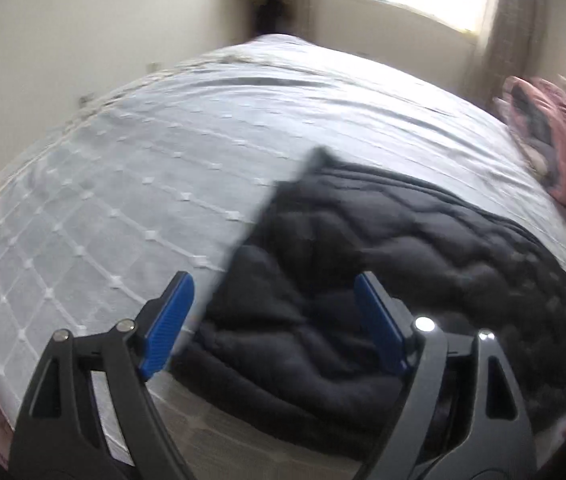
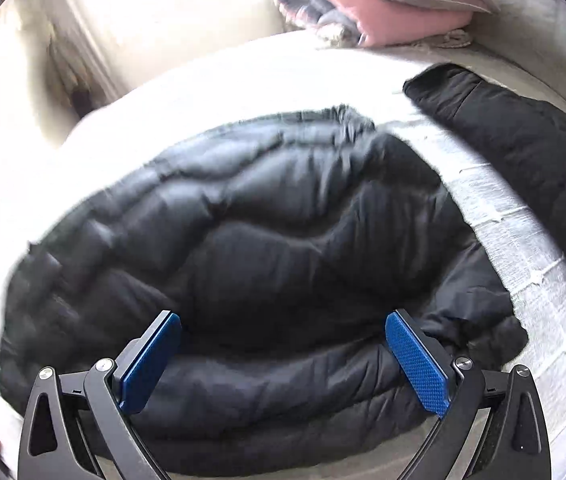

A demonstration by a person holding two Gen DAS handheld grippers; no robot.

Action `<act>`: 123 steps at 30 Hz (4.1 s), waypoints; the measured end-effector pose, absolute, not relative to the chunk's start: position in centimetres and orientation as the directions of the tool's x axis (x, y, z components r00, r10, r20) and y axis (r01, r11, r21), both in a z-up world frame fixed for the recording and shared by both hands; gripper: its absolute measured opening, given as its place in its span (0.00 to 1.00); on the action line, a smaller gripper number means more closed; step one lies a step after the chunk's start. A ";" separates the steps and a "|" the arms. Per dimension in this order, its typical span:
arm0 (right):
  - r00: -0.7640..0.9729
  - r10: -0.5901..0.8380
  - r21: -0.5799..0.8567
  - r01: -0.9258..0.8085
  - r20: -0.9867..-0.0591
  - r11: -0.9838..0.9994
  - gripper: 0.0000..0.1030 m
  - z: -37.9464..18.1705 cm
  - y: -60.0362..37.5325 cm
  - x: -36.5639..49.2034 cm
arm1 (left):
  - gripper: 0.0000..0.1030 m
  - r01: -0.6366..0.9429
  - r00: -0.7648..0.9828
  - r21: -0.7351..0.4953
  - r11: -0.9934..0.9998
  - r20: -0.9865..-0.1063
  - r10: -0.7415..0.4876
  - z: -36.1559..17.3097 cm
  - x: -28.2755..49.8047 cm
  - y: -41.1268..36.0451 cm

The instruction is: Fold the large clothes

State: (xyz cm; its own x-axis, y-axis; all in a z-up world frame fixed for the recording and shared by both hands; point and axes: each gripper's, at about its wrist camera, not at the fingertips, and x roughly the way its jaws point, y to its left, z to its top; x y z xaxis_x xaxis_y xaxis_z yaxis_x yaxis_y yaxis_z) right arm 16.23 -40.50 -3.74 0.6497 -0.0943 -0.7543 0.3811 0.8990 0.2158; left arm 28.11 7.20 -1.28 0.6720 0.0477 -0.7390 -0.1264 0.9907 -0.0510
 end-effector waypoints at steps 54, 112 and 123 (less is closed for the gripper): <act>0.662 0.073 0.371 0.322 -0.746 0.871 1.00 -3.2 -38.9 16.0 | 0.87 0.180 0.408 0.143 0.973 -0.911 0.059 -7.9 43.5 -15.9; 0.707 0.099 0.496 0.383 -0.701 0.780 1.00 -3.2 -43.5 13.7 | 0.92 0.274 0.495 0.036 0.961 -0.862 -0.108 -7.8 24.0 -9.2; 0.752 0.038 0.739 0.637 -0.659 0.218 1.00 -9.0 -53.7 5.5 | 0.92 0.227 0.527 -0.075 0.971 -0.829 -0.187 -6.2 24.8 -6.5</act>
